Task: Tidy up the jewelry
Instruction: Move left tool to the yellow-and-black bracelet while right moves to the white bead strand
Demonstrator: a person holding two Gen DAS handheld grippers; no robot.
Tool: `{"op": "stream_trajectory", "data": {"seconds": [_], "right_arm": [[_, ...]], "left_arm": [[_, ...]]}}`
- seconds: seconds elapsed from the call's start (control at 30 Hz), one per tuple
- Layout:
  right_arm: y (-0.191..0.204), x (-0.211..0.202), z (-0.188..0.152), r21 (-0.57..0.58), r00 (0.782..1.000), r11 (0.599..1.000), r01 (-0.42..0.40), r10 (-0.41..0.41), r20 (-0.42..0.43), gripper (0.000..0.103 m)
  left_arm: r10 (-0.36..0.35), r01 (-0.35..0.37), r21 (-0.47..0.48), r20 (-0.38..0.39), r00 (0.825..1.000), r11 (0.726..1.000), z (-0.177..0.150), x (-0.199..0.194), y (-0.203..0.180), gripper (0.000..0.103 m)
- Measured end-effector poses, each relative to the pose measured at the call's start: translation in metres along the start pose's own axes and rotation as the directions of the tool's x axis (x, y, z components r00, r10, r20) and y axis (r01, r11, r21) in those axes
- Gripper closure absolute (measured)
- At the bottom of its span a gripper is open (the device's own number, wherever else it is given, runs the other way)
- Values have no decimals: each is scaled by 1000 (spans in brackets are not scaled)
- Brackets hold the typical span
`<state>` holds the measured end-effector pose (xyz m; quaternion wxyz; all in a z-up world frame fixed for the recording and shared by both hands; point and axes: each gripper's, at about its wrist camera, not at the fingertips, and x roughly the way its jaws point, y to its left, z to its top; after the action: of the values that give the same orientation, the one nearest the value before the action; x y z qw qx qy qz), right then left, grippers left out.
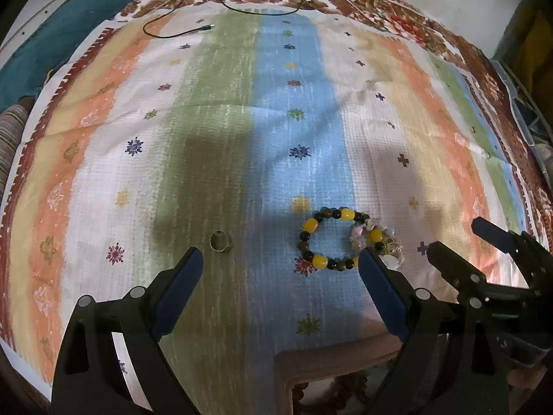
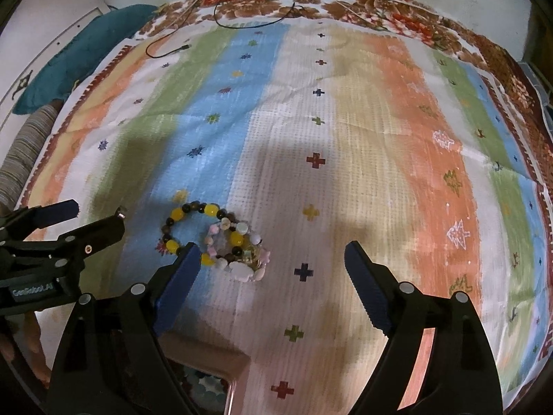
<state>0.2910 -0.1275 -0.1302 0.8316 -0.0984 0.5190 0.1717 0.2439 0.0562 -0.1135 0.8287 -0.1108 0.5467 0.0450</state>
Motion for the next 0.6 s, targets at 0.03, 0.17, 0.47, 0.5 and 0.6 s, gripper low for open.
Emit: {"op": "stream_trajectory", "data": {"seconds": [0.03, 0.17, 0.47, 0.5, 0.6], "right_arm": [[0, 3, 1, 0, 1000, 1000, 2, -2, -4, 18], [-2, 10, 3, -1, 1000, 1000, 23, -23, -3, 18], [-10, 28, 6, 10, 999, 999, 42, -42, -32, 18], [-11, 31, 6, 9, 998, 999, 44, -44, -37, 18], [-13, 37, 7, 19, 998, 999, 44, -43, -49, 18]], "left_arm": [[1, -1, 1, -2, 1000, 1000, 0, 2, 1, 13], [22, -21, 5, -25, 999, 1000, 3, 10, 1, 13], [44, -41, 49, -64, 997, 998, 7, 28, 1, 13], [43, -39, 53, -69, 997, 998, 8, 31, 1, 13], [45, -40, 58, -84, 995, 997, 10, 37, 2, 13]]}}
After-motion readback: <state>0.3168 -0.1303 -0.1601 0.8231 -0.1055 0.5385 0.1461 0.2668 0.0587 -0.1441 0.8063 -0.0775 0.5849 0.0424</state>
